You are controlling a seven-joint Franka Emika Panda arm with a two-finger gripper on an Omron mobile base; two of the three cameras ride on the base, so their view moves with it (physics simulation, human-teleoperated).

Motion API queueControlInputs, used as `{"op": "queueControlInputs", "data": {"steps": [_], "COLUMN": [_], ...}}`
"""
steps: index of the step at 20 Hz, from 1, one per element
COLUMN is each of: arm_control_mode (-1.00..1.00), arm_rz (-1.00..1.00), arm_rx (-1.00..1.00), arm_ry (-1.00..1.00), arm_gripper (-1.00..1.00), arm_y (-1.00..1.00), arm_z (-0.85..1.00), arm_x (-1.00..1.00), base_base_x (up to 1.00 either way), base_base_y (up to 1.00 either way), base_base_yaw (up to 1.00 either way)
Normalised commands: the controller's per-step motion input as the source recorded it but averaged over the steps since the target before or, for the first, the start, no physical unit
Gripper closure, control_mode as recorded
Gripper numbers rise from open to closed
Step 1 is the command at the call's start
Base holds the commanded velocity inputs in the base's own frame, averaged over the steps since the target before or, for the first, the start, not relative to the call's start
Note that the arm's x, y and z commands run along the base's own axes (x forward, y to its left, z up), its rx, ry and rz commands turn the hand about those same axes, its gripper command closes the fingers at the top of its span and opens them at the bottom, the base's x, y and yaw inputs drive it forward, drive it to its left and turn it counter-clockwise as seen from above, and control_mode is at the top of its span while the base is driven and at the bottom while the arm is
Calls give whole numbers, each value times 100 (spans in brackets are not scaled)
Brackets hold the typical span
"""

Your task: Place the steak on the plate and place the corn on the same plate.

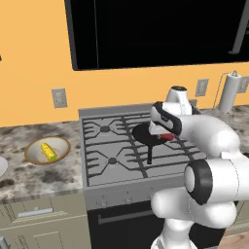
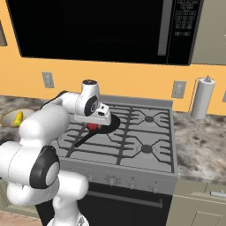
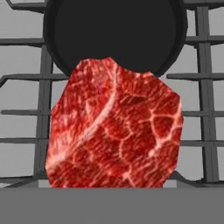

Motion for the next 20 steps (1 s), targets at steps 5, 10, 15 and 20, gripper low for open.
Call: {"op": "queueControlInputs", "data": {"steps": [5, 10, 15, 20], "arm_control_mode": [-100, -100, 100, 100], "arm_rz": [-2, 0, 0, 0], "arm_rx": [0, 0, 0, 0], "arm_ry": [0, 0, 0, 0], "arm_gripper": [100, 100, 100, 100], "arm_y": [0, 0, 0, 0], "arm_z": [19, 24, 18, 0], "arm_x": [-47, -9, -5, 0], "base_base_x": [0, 0, -3, -45], "base_base_y": [0, 0, 0, 19], "base_base_yaw": [0, 0, 0, -3]}}
